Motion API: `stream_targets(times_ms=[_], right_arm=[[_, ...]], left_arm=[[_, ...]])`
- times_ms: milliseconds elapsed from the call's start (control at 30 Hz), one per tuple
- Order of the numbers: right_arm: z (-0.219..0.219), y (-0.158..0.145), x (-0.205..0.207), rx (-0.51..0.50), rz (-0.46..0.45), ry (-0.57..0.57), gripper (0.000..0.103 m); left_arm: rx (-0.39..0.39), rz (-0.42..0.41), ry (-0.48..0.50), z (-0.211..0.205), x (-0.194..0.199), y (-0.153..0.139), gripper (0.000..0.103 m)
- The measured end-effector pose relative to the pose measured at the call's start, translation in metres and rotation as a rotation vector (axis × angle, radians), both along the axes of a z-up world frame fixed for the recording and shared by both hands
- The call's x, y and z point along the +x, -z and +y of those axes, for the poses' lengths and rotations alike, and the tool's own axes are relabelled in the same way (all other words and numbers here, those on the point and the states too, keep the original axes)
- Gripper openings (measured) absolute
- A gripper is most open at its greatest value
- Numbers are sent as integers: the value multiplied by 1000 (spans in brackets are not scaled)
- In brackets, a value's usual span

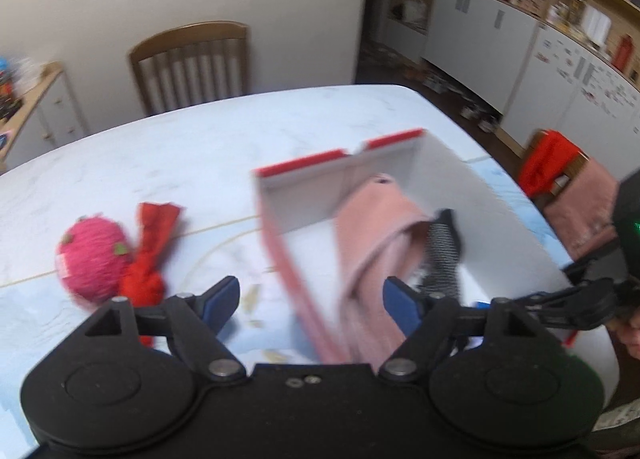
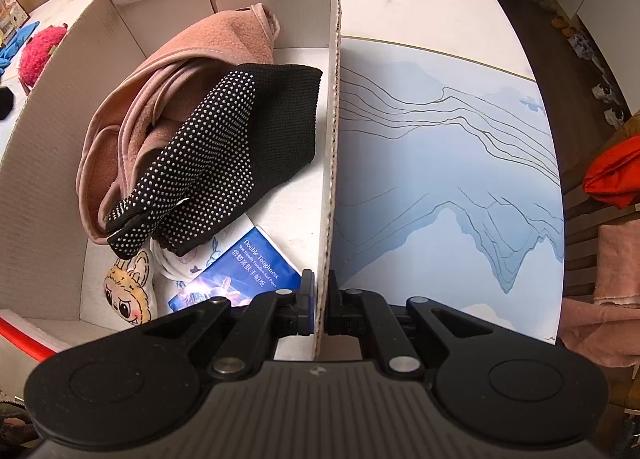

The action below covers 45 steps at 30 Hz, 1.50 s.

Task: Organize objects
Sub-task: 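Move the left gripper back to the red knotted cloth, then grasp the red knotted cloth with the left gripper and lift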

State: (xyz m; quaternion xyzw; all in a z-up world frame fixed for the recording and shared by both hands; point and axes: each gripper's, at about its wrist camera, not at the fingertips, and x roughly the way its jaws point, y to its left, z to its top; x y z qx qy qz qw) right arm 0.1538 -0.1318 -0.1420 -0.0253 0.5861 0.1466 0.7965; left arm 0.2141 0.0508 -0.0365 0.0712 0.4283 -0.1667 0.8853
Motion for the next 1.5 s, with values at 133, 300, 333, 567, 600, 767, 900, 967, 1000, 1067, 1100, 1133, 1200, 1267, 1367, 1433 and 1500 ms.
stream_targets(times_ms=[133, 300, 333, 567, 600, 767, 900, 967, 1000, 1067, 1100, 1133, 1200, 1267, 1367, 1433, 1500], right_arm=[[-1, 0, 0, -5, 4, 6, 4], [1, 1, 2, -10, 9, 21, 4], [1, 1, 2, -11, 11, 24, 4], [6, 0, 3, -33, 22, 45, 4], [6, 0, 3, -34, 23, 48, 4], [8, 0, 5, -41, 35, 62, 4], [8, -1, 5, -40, 40, 70, 4], [8, -1, 6, -40, 44, 73, 4], [8, -1, 6, -40, 45, 74, 4], [8, 0, 7, -40, 48, 75, 4], [8, 0, 7, -39, 49, 75, 4], [8, 0, 7, -38, 50, 75, 4], [7, 0, 8, -35, 53, 76, 4], [7, 1, 8, -35, 55, 76, 4], [7, 1, 9, -33, 54, 75, 4], [6, 1, 9, -30, 55, 77, 4], [6, 1, 10, -29, 55, 77, 4]], left_arm=[[12, -23, -67, 31, 9, 1, 90], [22, -35, -138, 63, 23, 9, 101], [22, -32, -144, 68, 26, 12, 101], [22, 1, -188, 100, 49, 42, 101], [16, 10, -191, 104, 52, 46, 101], [-11, 75, -198, 111, 66, 69, 101], [9, 85, -196, 111, 75, 79, 101], [23, 92, -201, 111, 81, 84, 101], [32, 93, -206, 111, 84, 86, 101], [49, 97, -218, 111, 89, 92, 100], [55, 102, -224, 111, 92, 94, 99], [61, 108, -233, 111, 94, 97, 96], [70, 129, -248, 111, 98, 103, 90], [77, 142, -256, 111, 100, 107, 78], [91, 144, -260, 108, 100, 111, 67], [88, 141, -260, 107, 100, 111, 61], [83, 139, -259, 106, 100, 111, 50]])
